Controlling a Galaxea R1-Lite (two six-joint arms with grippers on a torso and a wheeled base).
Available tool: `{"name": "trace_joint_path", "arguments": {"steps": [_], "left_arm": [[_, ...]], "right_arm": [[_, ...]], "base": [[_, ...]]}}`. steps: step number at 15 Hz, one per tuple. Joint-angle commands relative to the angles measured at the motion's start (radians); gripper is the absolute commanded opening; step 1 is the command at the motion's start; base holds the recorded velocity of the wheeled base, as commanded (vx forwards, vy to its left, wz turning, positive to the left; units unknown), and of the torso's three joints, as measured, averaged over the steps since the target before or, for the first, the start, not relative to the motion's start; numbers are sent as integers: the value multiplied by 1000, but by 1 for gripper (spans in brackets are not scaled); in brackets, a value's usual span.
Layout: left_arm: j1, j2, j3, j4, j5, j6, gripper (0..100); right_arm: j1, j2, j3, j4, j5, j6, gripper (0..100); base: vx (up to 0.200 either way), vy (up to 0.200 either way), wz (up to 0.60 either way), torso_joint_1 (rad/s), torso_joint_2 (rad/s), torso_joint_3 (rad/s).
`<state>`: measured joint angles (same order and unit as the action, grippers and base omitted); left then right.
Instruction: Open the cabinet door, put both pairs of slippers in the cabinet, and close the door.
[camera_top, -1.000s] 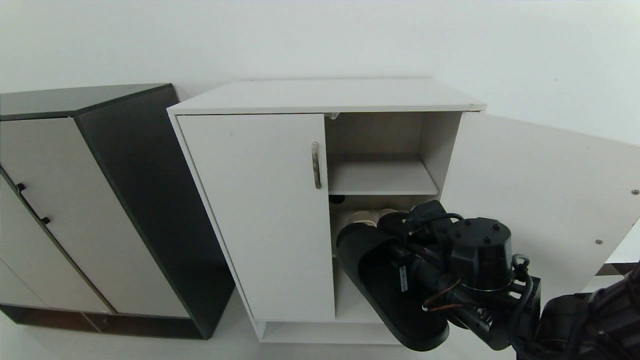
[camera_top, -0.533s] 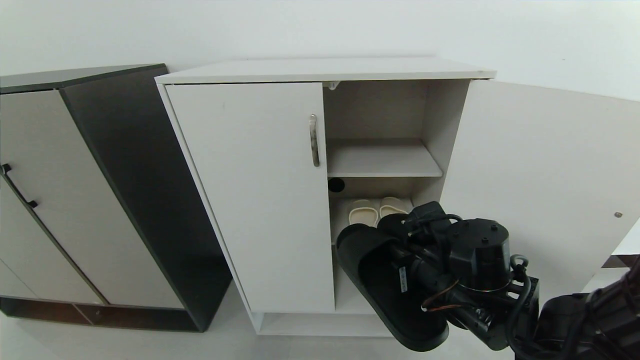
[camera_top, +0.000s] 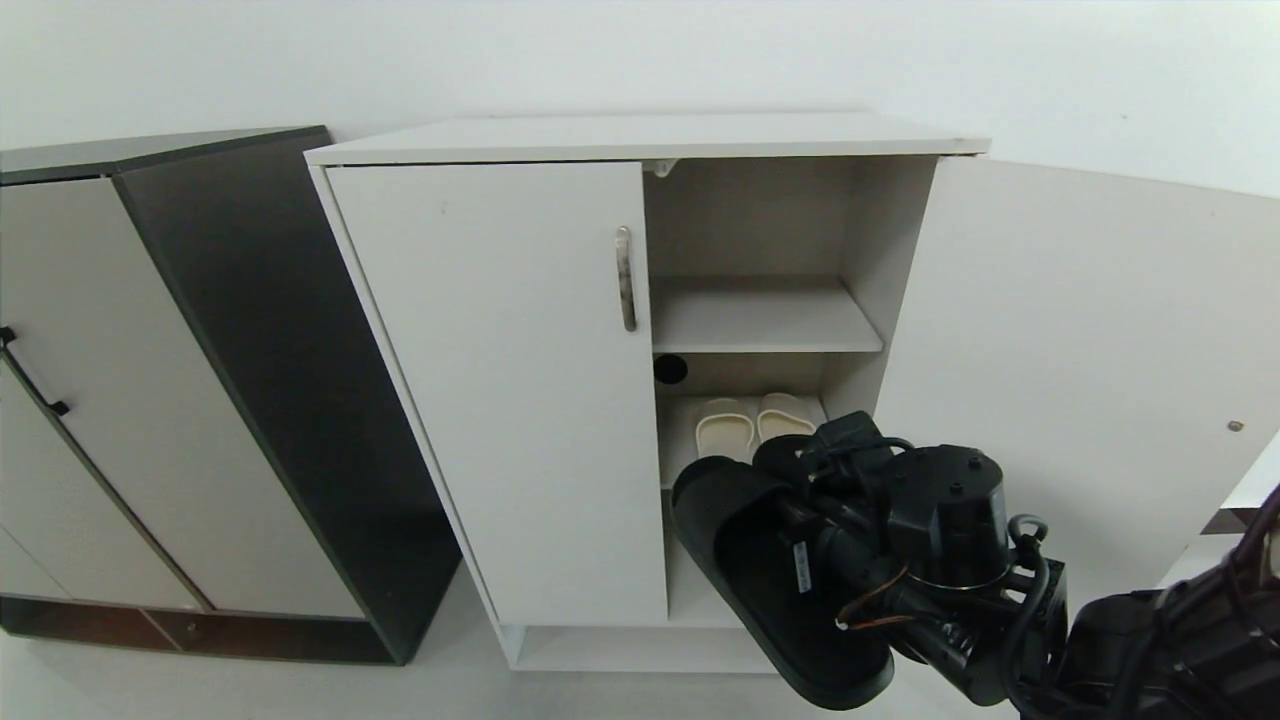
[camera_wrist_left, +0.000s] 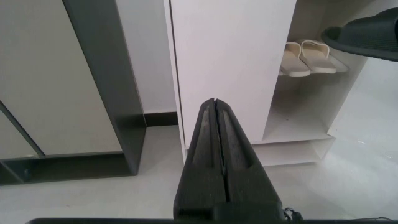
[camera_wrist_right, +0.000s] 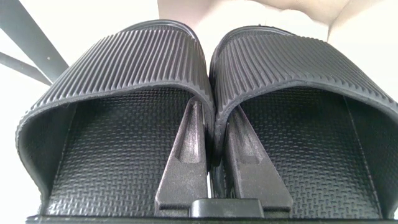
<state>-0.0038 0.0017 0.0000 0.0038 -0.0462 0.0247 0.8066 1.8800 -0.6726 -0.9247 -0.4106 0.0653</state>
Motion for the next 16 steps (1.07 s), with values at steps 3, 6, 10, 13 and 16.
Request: {"name": "trace_joint_path", "arguments": {"steps": [3,6,10,13,16], "left_arm": [[-1,0,0,1,0,0,0],[-1,0,0,1,0,0,0],[-1,0,0,1,0,3,0],[-1,0,0,1,0,3,0],[-1,0,0,1,0,6,0]], "right_arm": [[0,7,-7,0,9,2,0],[6,16,-25,1,-4,-5,0],[132,16,-337,346,-258,129,0],[134,34,-539,530,-358,189,0],[135,53,-653,558,-438,154,0]], "base": [[0,0,0,0,0,0],[0,0,0,0,0,0],[0,0,0,0,0,0],[0,0,0,0,0,0],[0,0,0,0,0,0]]}}
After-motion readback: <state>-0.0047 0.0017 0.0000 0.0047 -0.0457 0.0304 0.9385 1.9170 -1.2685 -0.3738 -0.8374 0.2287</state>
